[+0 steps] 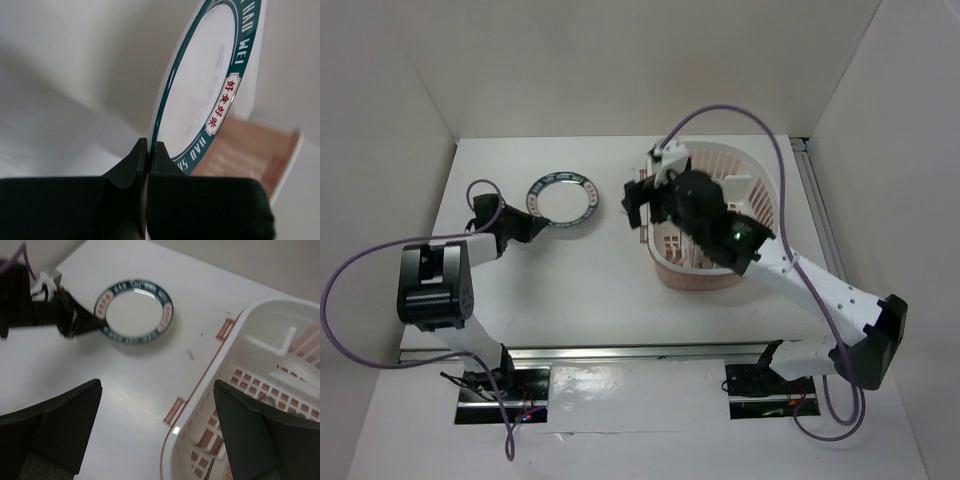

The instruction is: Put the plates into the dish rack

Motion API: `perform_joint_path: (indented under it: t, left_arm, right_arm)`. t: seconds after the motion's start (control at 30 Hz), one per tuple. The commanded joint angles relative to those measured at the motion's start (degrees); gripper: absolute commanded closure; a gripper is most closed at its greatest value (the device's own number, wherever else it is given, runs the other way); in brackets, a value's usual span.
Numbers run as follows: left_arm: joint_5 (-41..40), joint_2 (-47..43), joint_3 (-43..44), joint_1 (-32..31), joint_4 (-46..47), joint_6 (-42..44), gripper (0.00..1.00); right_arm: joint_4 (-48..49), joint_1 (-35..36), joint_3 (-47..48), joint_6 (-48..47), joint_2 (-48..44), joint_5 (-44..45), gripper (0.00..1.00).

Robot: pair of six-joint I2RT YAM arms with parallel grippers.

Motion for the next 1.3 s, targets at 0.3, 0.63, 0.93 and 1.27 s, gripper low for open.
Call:
perform_joint_path:
  t: [0.3,0.63,0.93,1.27]
  left_arm:
    - [13.34,-35.15,-13.23,-11.92,9.89,20.58,1.00]
    - [20.89,-38.51,-16.57,-13.07,21.11,13.92,1.00]
    - [22.92,-36.74,-17.97,-13.07,26.52,10.47,1.00]
    - [19.57,-38.33,-14.99,-13.07,16.47,14.62,1.00]
  right_arm:
    - [8.12,-22.14,12.32,6.47,13.62,-38.10,0.00]
    - [10.59,-19.67,5.48,8.24,14.77,-37.83,0.00]
    - [8.14,-19.14,5.47,7.01,13.54,-33.37,0.00]
    - [4.70,-19.14,8.72,3.14,9.93,-27.56,0.00]
